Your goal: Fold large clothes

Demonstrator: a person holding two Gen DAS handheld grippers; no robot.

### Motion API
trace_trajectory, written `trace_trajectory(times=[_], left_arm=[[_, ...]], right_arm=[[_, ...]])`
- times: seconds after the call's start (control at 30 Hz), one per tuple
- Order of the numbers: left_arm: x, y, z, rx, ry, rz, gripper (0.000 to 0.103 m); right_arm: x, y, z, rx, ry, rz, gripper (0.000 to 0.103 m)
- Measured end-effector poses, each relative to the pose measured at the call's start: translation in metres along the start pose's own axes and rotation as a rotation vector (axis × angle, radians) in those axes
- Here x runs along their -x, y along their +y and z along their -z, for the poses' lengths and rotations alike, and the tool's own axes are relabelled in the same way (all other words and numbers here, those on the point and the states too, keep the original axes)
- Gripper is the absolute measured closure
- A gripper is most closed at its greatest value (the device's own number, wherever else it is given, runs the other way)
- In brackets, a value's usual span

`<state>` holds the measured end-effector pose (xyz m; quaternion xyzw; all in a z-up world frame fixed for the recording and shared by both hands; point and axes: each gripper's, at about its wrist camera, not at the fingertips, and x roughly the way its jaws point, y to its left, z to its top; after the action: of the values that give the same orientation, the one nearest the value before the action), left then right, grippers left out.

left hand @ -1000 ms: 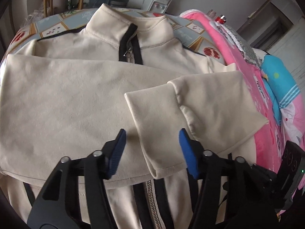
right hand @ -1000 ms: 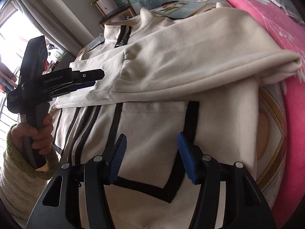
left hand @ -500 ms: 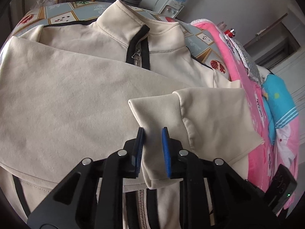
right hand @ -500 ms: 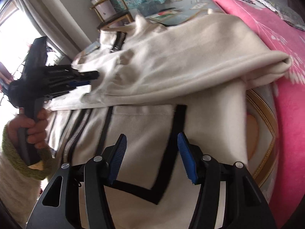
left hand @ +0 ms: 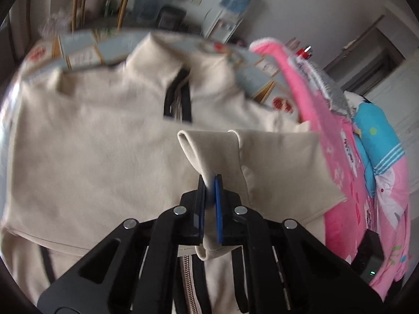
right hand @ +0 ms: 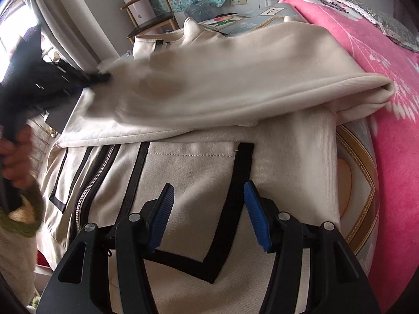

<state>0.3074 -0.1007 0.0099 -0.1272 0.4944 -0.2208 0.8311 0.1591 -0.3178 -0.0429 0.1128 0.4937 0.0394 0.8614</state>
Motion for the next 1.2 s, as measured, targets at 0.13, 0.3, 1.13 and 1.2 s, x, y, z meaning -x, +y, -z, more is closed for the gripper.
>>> trace_trajectory(times=[0.13, 0.3, 1.13, 1.2], left_arm=[[0.029, 0.026, -0.014, 0.045, -0.038, 0.01, 0.097], [0.004, 0.097, -0.009, 0.222, 0.052, 0.023, 0.095], [0.108, 0.094, -0.023, 0.064, -0.212, -0.082, 0.097], [0.119, 0.112, -0.029, 0.072, -0.208, -0.116, 0.097]], right_arm=[[0.0, 0.004, 0.0, 0.012, 0.002, 0.029, 0.048], [-0.002, 0.011, -0.002, 0.016, 0.011, 0.06, 0.048], [-0.006, 0.02, -0.004, 0.005, 0.019, 0.134, 0.048], [-0.006, 0.021, -0.003, 0.009, 0.017, 0.142, 0.048]])
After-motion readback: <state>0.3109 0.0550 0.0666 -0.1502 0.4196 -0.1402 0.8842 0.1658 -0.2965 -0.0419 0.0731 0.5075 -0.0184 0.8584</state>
